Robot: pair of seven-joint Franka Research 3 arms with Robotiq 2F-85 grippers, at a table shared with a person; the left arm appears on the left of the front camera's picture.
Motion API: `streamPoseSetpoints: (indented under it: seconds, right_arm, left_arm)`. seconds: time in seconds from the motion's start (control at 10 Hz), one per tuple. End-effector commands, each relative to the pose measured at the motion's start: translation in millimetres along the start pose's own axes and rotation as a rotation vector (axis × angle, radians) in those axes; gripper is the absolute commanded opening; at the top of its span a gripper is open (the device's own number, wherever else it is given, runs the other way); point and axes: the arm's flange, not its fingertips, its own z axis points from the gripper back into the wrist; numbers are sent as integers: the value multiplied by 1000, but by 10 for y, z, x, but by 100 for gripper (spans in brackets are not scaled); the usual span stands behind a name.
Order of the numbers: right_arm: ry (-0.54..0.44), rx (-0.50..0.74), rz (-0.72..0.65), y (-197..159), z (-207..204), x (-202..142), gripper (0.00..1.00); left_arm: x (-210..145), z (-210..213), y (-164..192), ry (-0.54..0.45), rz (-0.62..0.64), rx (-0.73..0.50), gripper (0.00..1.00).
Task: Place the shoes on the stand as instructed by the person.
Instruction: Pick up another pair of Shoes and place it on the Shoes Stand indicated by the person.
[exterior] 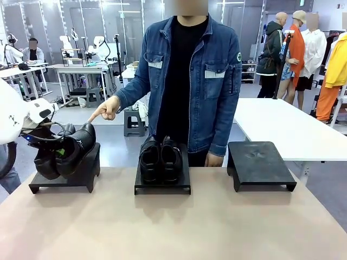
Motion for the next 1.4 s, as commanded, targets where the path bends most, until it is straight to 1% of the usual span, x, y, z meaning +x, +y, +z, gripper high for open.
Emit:
streamPoseSetpoints:
  seconds: [0.0,0.4,0.5,0.6,0.7,0.9,1.3]
  right_arm:
    - [-7,9,13,13,8,-2,100]
    - [-7,9,13,13,8,-2,100]
    - [-7,9,13,13,8,-2,100]
    - [-7,9,13,13,8,-2,100]
    - [-7,9,13,13,8,-2,100]
    - [-7,9,13,13,8,-2,100]
    - [-7,9,13,13,8,-2,100]
  left_arm:
    - [4,48,-25,-8,-1,-3,0]
    - [4,48,-25,-8,-1,-3,0]
    - [-56,-44,-45,14,-7,-3,7]
    - [-36,-105,-69,-21,11,50,7]
    - [-4,-147,-82,-45,33,77,7]
    - [37,-224,-82,-74,27,102,7]
    - [113,-331,-81,-79,10,140,7]
